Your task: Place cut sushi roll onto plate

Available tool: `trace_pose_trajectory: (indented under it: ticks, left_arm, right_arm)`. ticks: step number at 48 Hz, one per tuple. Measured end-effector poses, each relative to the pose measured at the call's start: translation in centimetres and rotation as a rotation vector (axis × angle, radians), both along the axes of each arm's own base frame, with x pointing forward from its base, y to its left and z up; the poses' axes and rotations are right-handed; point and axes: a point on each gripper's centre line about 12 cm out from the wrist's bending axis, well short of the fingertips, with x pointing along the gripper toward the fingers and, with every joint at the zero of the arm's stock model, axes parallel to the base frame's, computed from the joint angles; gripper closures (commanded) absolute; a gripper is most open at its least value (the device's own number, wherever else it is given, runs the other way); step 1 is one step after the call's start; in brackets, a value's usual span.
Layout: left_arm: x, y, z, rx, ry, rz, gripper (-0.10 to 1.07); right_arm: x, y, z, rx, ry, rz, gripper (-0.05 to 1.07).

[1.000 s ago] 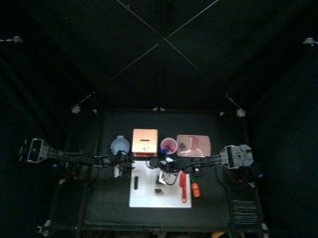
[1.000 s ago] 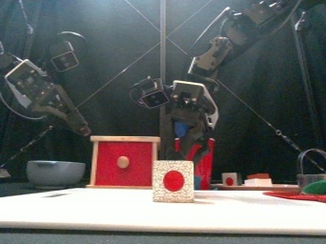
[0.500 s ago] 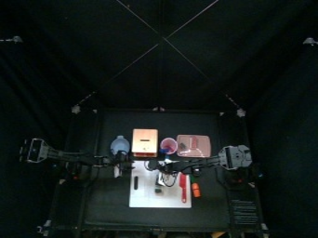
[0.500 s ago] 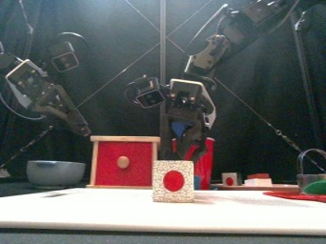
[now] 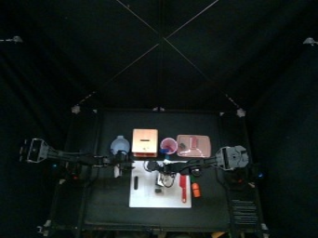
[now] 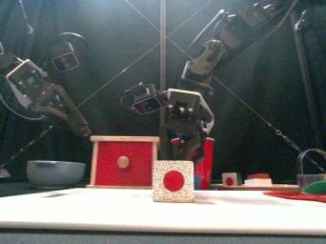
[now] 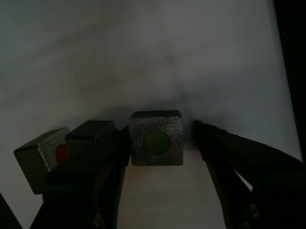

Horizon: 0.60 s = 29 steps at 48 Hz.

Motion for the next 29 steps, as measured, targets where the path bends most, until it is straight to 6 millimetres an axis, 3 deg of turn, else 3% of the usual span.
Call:
trace_pose_trajectory:
  ticks: [8, 14, 23, 29]
  left_arm:
    - [0.0, 0.0, 0.0, -0.002, 0.0, 0.002, 0.21]
    - [0.0, 0.0, 0.0, -0.001, 0.0, 0.003, 0.21]
    - [0.0, 0.0, 0.0, -0.001, 0.0, 0.003, 0.21]
    - [0.0, 0.0, 0.0, -0.001, 0.0, 0.003, 0.21]
  right_arm:
    - [-1.1, -0.1, 0.2, 0.004, 0.034, -0.019, 0.23]
    - [-3.2, -0.1, 2.5, -0.001, 0.032, -0.013, 0.23]
    - [-8.3, -0.4, 5.2, 0.01, 0.014, -0.028, 0.23]
    - [-12.2, -2.8, 5.6, 0.009, 0.014, -0.105, 0.23]
